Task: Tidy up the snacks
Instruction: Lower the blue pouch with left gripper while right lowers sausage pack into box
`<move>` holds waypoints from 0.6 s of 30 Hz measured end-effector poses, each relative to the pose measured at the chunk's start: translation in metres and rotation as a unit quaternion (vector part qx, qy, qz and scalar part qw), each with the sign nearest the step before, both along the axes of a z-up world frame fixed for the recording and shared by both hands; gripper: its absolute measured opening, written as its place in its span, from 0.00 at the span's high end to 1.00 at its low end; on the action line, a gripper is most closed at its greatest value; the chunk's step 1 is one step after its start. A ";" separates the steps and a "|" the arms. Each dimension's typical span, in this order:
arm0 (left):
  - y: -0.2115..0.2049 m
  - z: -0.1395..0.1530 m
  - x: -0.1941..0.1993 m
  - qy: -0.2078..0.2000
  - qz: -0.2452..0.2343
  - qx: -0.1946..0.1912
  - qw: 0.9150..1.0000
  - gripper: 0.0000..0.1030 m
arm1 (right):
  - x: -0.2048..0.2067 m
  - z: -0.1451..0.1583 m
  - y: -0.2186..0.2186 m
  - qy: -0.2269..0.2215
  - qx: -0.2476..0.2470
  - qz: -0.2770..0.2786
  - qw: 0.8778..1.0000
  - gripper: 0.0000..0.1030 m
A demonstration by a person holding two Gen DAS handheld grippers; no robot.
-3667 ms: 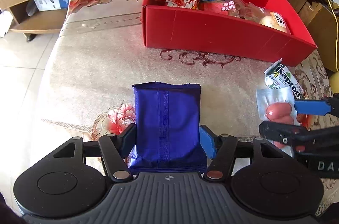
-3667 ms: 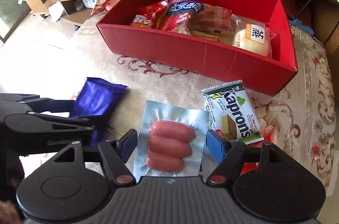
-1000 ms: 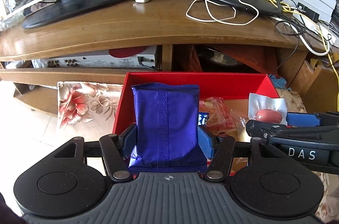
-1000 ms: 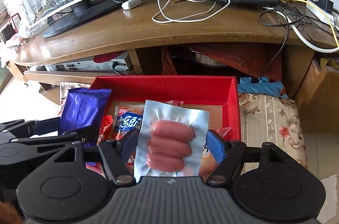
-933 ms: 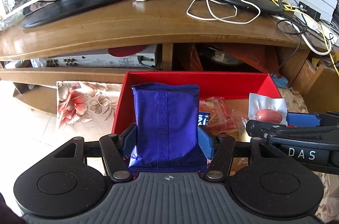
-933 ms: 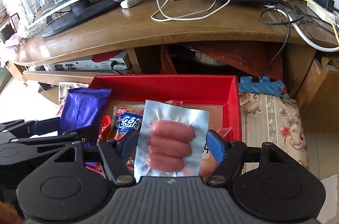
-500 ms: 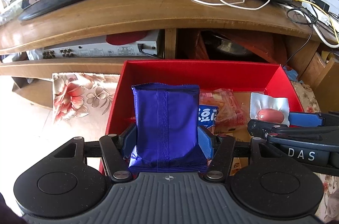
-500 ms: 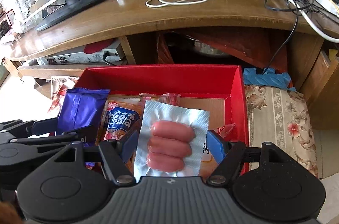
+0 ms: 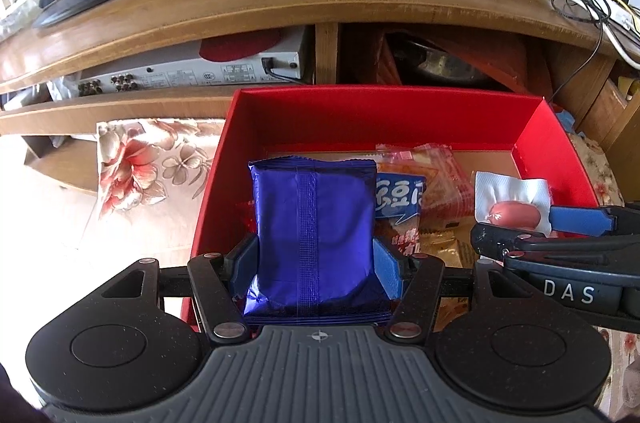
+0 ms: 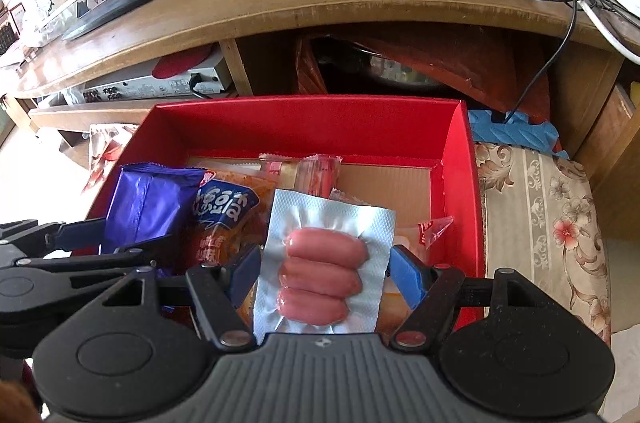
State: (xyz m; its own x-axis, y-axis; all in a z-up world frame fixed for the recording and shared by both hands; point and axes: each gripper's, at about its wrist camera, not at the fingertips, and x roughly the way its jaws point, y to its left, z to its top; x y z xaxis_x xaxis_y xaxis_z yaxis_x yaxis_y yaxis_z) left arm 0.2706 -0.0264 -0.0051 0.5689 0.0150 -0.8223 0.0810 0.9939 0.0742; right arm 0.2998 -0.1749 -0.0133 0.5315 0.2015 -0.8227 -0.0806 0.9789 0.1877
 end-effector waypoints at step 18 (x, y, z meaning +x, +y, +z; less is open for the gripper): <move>0.003 -0.002 -0.001 0.007 0.001 0.001 1.000 0.34 | -0.004 -0.001 0.004 -0.002 -0.016 0.006 1.000 0.32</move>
State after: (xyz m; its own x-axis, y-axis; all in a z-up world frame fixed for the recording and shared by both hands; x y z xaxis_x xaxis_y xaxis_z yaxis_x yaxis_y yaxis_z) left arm 0.2696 -0.0235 -0.0070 0.5579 0.0171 -0.8297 0.0802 0.9940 0.0744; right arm 0.2960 -0.1712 -0.0142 0.5319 0.1808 -0.8273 -0.0931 0.9835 0.1550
